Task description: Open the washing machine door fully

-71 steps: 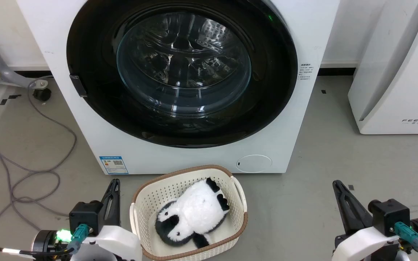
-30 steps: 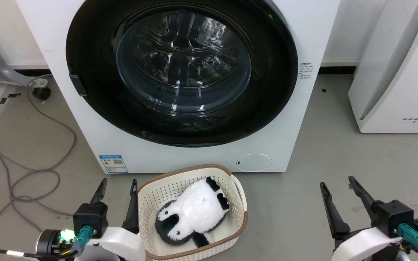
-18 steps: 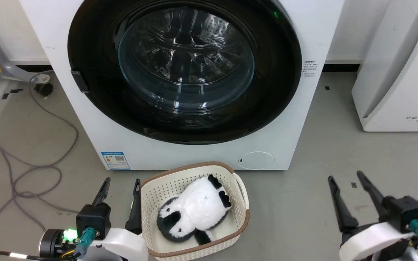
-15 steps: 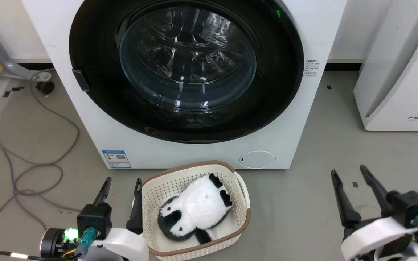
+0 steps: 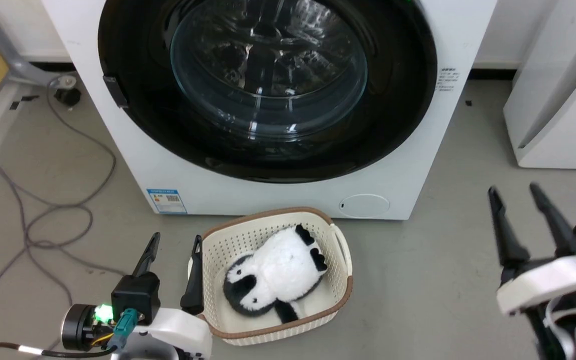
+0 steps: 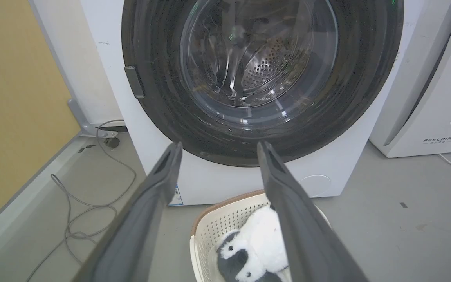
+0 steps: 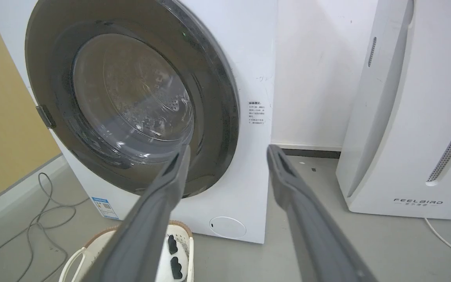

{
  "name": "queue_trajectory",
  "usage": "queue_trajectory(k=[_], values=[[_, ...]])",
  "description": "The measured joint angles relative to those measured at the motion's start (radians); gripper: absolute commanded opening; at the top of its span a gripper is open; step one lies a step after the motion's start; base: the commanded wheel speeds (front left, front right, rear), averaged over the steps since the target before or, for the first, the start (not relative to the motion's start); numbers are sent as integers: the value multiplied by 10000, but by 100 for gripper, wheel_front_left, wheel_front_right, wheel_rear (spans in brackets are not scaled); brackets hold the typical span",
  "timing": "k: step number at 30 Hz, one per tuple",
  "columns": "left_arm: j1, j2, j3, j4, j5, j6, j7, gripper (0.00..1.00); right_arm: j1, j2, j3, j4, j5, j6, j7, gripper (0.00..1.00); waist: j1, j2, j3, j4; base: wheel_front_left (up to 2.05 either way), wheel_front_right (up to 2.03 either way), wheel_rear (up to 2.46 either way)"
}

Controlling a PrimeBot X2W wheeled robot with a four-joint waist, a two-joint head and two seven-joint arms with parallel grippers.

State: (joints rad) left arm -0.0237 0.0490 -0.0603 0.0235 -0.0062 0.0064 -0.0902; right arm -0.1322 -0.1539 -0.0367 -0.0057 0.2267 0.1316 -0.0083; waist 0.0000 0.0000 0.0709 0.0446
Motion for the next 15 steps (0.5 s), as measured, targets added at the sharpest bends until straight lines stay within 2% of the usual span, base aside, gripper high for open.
queue_trajectory(k=[15], values=[[-331,0,-324,-10,-144,96,-303,100,-2033,-378,-671,623,1565,0,874,100,1,0,774,464,0,0,0]])
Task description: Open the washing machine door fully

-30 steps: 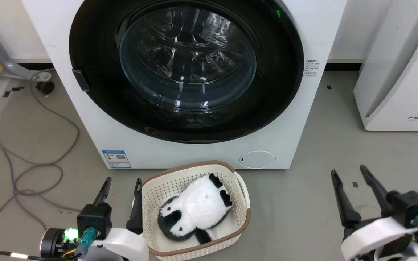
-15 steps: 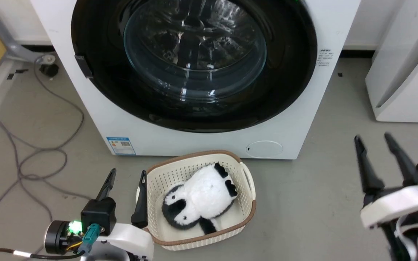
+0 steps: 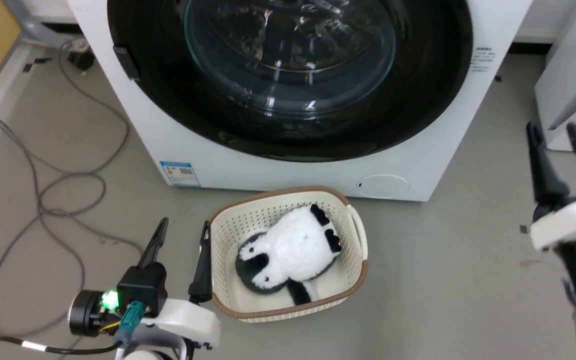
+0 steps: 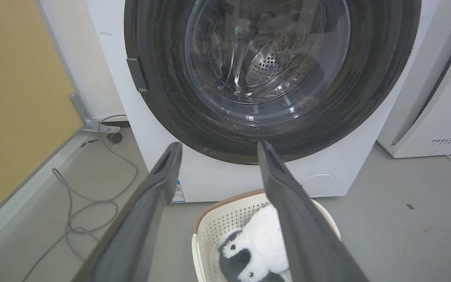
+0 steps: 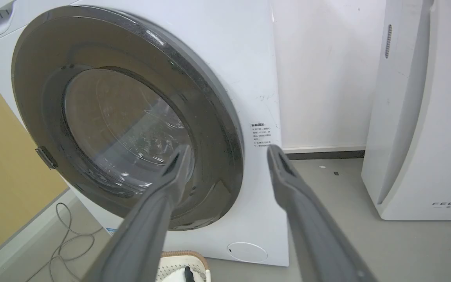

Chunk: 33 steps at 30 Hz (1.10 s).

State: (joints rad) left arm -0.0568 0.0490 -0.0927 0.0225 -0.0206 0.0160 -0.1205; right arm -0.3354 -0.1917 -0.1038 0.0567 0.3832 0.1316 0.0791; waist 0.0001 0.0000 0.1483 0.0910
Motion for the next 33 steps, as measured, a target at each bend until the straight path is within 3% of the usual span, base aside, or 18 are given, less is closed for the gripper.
queue_trajectory(k=[2,4,5,17,33], values=[[-102,0,-61,-8,-4,0,-42,100,-304,-21,-121,198,184,-2,88,100,0,0,109,70,0,0,0],[-151,-2,-151,0,-8,2,-56,100,-641,-58,-270,428,337,-2,198,38,0,0,211,153,0,0,0],[-176,-2,-194,0,-21,21,-102,100,-807,-65,-368,556,426,0,259,0,0,0,259,197,0,0,0],[-507,-2,-571,0,-255,184,-399,100,-3491,-575,-1597,2755,1308,-2,1432,0,0,0,956,828,0,0,0],[-931,-2,-1101,-10,-449,353,-702,100,-5864,-1233,-1751,4495,2370,-2,3427,0,0,0,1785,1543,0,0,0]])
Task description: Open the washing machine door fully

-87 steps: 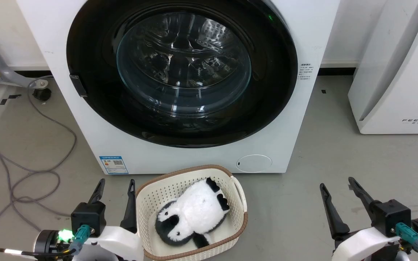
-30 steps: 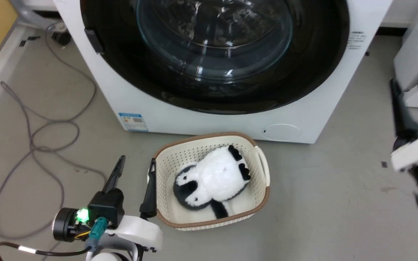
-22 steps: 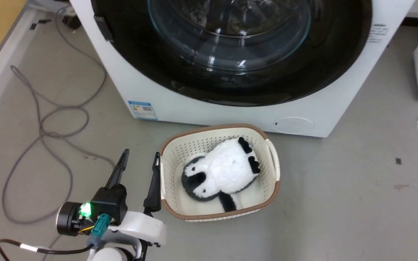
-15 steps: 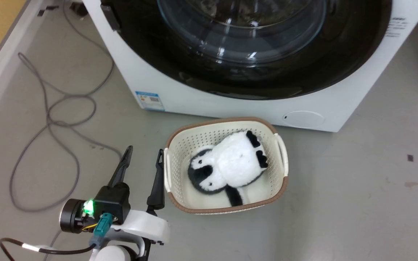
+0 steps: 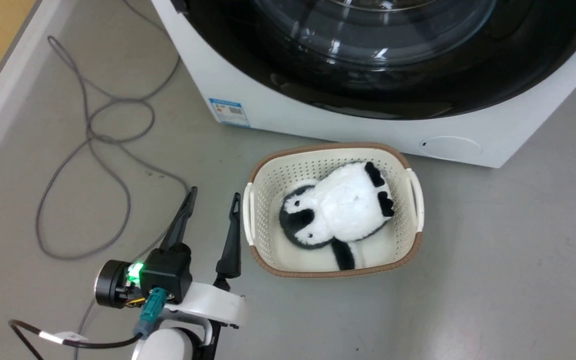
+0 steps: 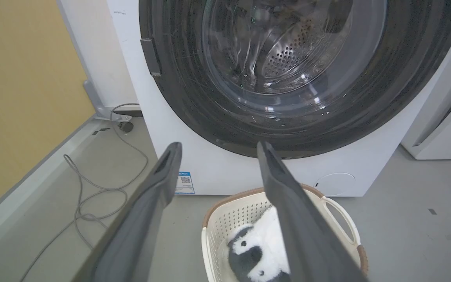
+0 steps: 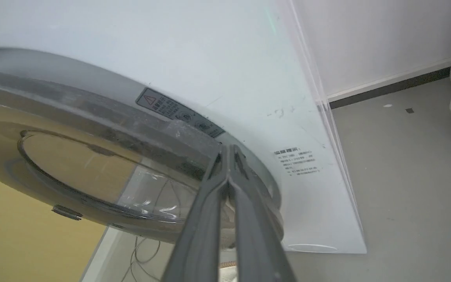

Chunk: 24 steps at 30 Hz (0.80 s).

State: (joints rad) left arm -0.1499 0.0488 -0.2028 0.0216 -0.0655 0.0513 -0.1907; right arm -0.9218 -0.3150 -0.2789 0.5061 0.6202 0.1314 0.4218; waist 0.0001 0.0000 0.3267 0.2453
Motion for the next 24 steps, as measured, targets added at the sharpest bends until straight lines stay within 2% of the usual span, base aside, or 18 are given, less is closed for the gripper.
queue_trajectory(k=[8,24], values=[[-181,0,-224,-29,-102,119,-178,100,-1006,-366,-424,794,642,-2,805,0,0,0,380,376,0,0,0],[-527,-2,-729,59,-355,288,-504,100,-2578,-685,-1168,2084,2222,-19,3252,0,0,0,975,818,0,0,0]])
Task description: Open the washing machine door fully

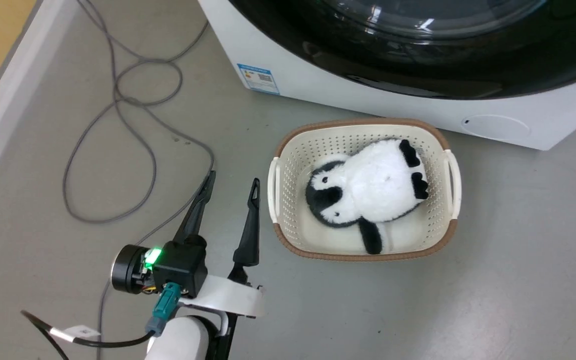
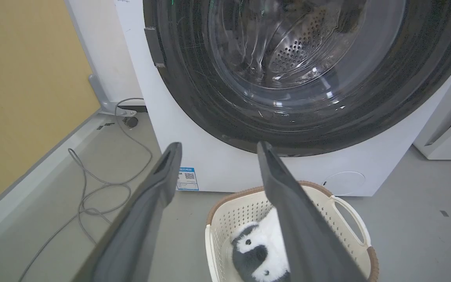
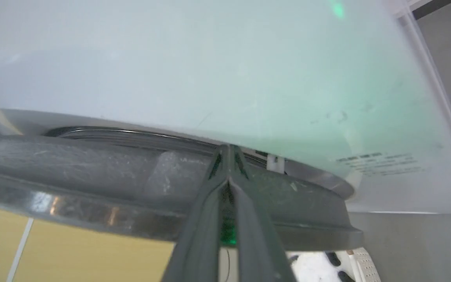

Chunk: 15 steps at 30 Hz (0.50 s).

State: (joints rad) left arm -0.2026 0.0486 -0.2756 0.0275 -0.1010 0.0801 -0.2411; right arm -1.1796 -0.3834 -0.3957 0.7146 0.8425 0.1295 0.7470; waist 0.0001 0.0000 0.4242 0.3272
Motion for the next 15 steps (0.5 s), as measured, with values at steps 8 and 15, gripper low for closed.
queue_trajectory(k=[8,15], values=[[-74,4,-88,81,-82,61,-150,100,-394,-2,-606,504,384,-2,1108,0,0,0,44,194,0,0,0],[-65,2,-29,182,-82,61,-151,100,311,533,-853,165,188,0,1505,0,-1,0,-389,158,0,0,0]])
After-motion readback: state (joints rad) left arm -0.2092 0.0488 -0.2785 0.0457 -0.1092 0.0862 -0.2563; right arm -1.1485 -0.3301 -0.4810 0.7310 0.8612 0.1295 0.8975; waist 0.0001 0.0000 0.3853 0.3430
